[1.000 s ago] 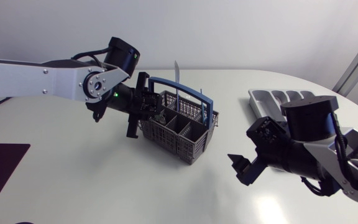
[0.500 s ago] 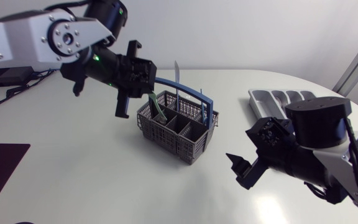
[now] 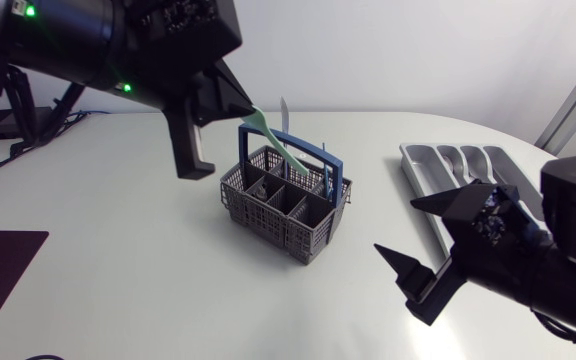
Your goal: Unload the cutlery basket into the drawer organizer.
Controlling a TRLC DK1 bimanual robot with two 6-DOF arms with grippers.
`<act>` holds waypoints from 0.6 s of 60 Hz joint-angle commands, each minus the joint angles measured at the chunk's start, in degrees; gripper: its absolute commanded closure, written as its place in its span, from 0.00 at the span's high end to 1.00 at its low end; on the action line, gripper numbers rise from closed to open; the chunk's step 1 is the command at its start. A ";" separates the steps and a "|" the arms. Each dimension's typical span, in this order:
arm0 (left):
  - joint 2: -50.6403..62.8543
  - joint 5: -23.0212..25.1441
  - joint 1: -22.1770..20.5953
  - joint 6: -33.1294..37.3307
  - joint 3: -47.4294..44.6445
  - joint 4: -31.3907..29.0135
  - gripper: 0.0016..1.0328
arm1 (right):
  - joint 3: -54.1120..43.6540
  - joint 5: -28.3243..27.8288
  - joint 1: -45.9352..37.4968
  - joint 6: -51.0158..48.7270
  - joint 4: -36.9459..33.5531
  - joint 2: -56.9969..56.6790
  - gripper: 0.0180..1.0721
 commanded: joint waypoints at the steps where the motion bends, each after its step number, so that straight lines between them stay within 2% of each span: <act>1: 1.93 -0.67 -2.95 -9.67 1.82 -1.49 0.03 | 2.70 0.62 0.96 1.33 -1.48 -1.26 0.95; 5: 5.00 -0.67 -4.79 -15.74 4.99 -2.90 0.03 | 3.49 0.62 1.48 1.42 -2.09 -1.52 0.95; 16: 10.98 0.13 -6.72 -24.09 10.88 -5.19 0.03 | 4.37 1.67 5.00 1.60 -0.95 -1.08 0.89; 22: 14.76 2.94 -7.08 -28.04 14.04 -8.00 0.03 | 4.37 4.31 7.11 1.07 1.60 0.59 0.89; 28: 18.45 6.54 -7.08 -32.26 18.17 -10.99 0.03 | 3.84 6.94 8.95 -0.42 5.73 2.96 0.81; 33: 21.35 9.27 -6.72 -34.20 20.72 -13.01 0.03 | 3.58 10.02 10.01 -1.65 8.89 5.33 0.80; 36: 22.23 10.23 -6.72 -34.99 21.25 -13.10 0.03 | 3.23 10.90 10.01 -2.62 11.18 6.92 0.72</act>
